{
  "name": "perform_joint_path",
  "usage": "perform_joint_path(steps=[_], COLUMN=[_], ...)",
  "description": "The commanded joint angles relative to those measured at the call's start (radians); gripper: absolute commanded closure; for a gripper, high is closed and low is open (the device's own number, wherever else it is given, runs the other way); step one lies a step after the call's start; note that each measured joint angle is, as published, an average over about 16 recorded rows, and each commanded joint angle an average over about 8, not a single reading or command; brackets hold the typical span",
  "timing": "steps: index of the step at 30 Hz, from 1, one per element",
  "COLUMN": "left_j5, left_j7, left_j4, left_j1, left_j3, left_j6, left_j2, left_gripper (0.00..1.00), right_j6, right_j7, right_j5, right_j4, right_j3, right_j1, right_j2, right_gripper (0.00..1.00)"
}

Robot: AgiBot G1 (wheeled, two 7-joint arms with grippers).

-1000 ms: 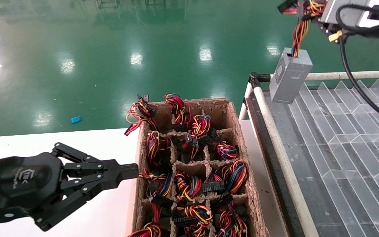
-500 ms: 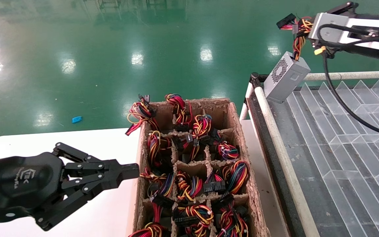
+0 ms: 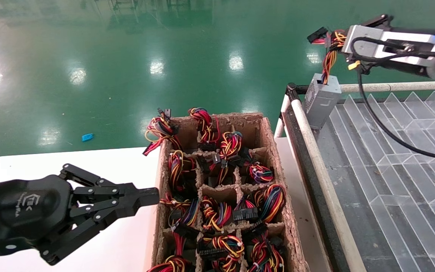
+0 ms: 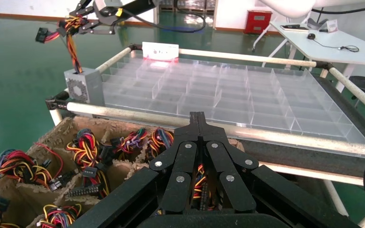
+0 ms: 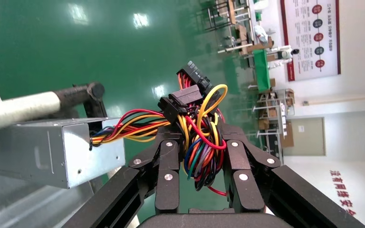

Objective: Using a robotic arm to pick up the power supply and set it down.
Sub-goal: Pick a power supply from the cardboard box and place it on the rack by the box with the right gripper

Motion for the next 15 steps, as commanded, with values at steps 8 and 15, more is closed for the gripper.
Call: perform_joint_path(steps=[8,15], left_j5=[0.000,0.000], left_j7=[0.000,0.000], left_j4=[0.000,0.000], left_j1=[0.000,0.000], left_j3=[0.000,0.000], left_j6=[0.000,0.000], left_j2=[0.000,0.000], left_gripper=[1.00,1.00], right_j6=[0.029,0.015], right_j7=[-0.038,-0.050], right_j5=[0.015,0.009], right_j4=[-0.049,-0.065], right_j3=[0.004,-0.006], right_j1=[0.003,0.007], right_j2=[-0.039,-0.047], right_gripper=[1.00,0.71])
